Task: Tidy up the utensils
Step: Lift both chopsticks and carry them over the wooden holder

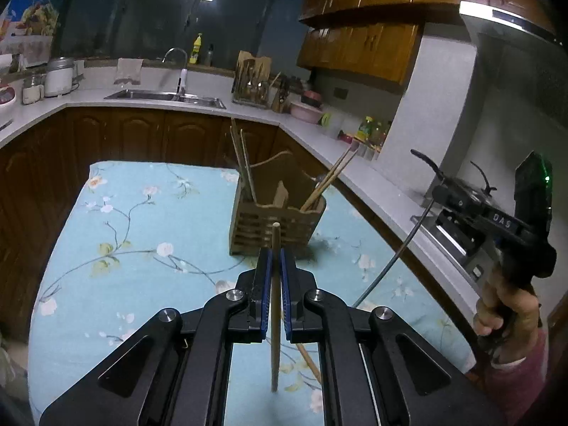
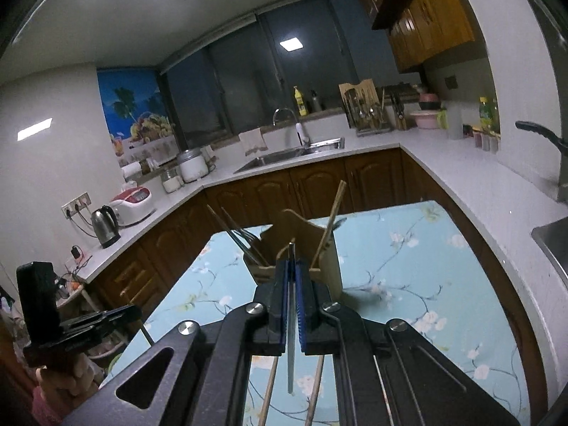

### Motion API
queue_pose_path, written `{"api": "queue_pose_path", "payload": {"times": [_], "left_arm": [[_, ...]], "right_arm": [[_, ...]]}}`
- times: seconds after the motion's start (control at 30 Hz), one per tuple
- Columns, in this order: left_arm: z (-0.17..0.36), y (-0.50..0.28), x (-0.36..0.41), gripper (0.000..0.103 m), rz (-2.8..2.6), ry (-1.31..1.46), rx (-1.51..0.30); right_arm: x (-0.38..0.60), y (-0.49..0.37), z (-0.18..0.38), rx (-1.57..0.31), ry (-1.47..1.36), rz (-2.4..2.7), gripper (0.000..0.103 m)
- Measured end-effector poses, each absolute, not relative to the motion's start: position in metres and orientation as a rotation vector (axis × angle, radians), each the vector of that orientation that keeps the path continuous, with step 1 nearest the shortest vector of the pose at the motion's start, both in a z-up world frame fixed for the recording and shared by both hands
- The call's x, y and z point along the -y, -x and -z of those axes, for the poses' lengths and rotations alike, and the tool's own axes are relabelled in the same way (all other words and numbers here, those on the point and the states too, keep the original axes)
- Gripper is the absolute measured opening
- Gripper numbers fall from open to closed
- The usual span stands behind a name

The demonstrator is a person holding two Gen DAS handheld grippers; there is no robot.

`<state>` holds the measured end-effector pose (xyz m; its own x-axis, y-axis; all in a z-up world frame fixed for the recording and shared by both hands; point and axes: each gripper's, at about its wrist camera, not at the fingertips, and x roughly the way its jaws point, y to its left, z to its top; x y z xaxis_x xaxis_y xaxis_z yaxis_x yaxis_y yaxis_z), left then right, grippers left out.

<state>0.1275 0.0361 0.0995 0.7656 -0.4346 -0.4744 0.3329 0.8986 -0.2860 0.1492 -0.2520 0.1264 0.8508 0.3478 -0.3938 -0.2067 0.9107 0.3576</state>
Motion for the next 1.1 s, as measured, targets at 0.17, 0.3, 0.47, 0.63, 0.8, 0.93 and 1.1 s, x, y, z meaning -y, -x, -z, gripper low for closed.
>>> {"api": "queue_pose_path", "payload": {"times": [0.17, 0.3, 0.47, 0.63, 0.8, 0.93, 1.1], "left_arm": [[-0.105, -0.13, -0.038, 0.005, 0.409, 0.193, -0.544], [-0.11, -0.134, -0.039, 0.005, 0.403, 0.194, -0.533], [-0.12, -0.14, -0.039, 0.005, 0.396, 0.2, -0.505], [-0.135, -0.152, -0.039, 0.005, 0.39, 0.209, -0.464], [-0.157, -0.169, -0.037, 0.004, 0.387, 0.209, -0.408], [-0.176, -0.19, -0.034, 0.005, 0.39, 0.211, -0.355], [-0.197, -0.214, -0.031, 0.005, 0.376, 0.234, -0.29]], "right_arm": [[0.251, -0.152, -0.127, -0.465, -0.316, -0.298, 0.004], [0.254, -0.153, -0.127, -0.452, -0.332, -0.293, 0.004], [0.257, -0.156, -0.131, -0.432, -0.343, -0.285, 0.005], [0.257, -0.164, -0.136, -0.411, -0.349, -0.274, 0.005], [0.257, -0.181, -0.146, -0.381, -0.352, -0.264, 0.005], [0.256, -0.198, -0.155, -0.351, -0.353, -0.256, 0.005], [0.255, -0.218, -0.172, -0.297, -0.359, -0.239, 0.005]]}}
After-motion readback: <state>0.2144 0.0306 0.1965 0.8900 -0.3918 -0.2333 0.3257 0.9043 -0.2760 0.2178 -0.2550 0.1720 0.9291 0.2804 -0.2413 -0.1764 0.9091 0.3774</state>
